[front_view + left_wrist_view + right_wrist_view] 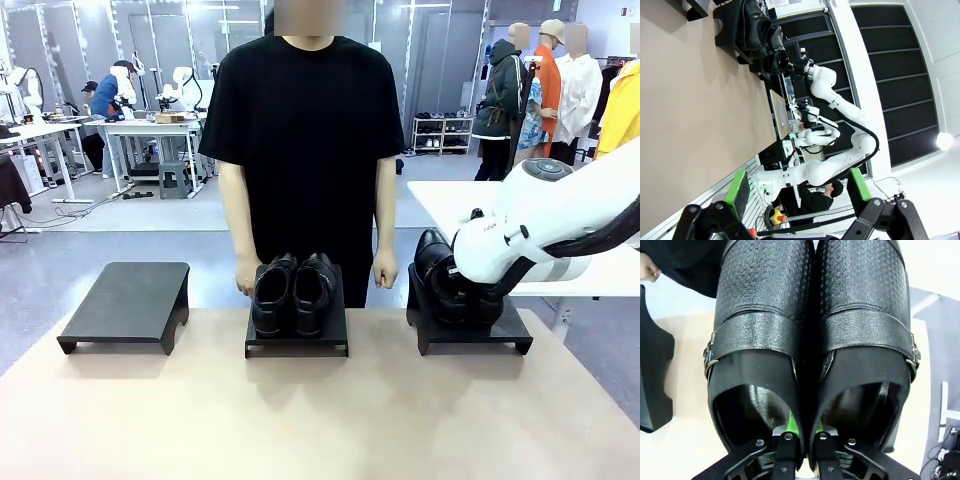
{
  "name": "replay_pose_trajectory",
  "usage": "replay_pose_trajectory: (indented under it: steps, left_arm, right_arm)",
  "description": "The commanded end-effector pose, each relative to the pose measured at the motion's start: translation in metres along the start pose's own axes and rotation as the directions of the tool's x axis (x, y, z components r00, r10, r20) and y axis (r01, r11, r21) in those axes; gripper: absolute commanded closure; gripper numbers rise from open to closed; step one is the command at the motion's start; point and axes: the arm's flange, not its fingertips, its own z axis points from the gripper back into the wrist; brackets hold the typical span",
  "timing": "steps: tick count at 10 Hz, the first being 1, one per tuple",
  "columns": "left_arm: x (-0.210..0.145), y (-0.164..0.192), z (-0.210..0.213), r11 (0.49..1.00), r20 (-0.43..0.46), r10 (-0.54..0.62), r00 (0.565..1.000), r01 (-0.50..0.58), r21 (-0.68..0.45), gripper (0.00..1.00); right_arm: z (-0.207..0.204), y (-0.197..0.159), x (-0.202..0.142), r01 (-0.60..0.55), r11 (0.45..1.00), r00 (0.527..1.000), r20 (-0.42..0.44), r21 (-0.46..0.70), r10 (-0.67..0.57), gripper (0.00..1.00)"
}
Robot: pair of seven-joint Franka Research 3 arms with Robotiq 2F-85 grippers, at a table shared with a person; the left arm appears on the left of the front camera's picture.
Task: Place the shoes on the stand as instructed by the person.
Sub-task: Pick up another pair of Shoes and place it on the Shoes Stand indicated by the person.
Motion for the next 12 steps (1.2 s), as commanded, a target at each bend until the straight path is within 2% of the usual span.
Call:
replay_pose_trajectory:
  steps: [1, 4, 5, 10, 12]
  left_arm:
    - [0.000, -0.001, 0.001, 1.000, 0.003, -0.009, 1.000, 0.009, -0.012, 0.00]
    - [0.000, -0.001, 0.001, 1.000, 0.003, -0.009, 1.000, 0.009, -0.012, 0.00]
    - [0.000, -0.001, 0.001, 1.000, 0.003, -0.009, 1.000, 0.009, -0.012, 0.00]
    - [0.000, -0.001, 0.001, 1.000, 0.003, -0.009, 1.000, 0.009, -0.012, 0.00]
    - [0.000, -0.001, 0.001, 1.000, 0.003, -0.009, 1.000, 0.009, -0.012, 0.00]
  right_arm:
    - [0.001, 0.003, 0.004, 0.008, 1.000, 1.000, 0.006, -0.015, -0.008, 0.66]
    - [0.005, 0.002, 0.006, 0.010, 1.000, 1.000, 0.014, -0.015, -0.010, 0.03]
    - [0.008, 0.003, 0.006, 0.010, 1.000, 1.000, 0.019, -0.010, -0.010, 0.00]
    - [0.019, 0.004, 0.007, 0.025, 1.000, 0.998, 0.056, -0.017, -0.024, 0.00]
    - [0.013, 0.000, 0.008, 0.001, 1.000, 1.000, 0.027, 0.001, -0.001, 0.00]
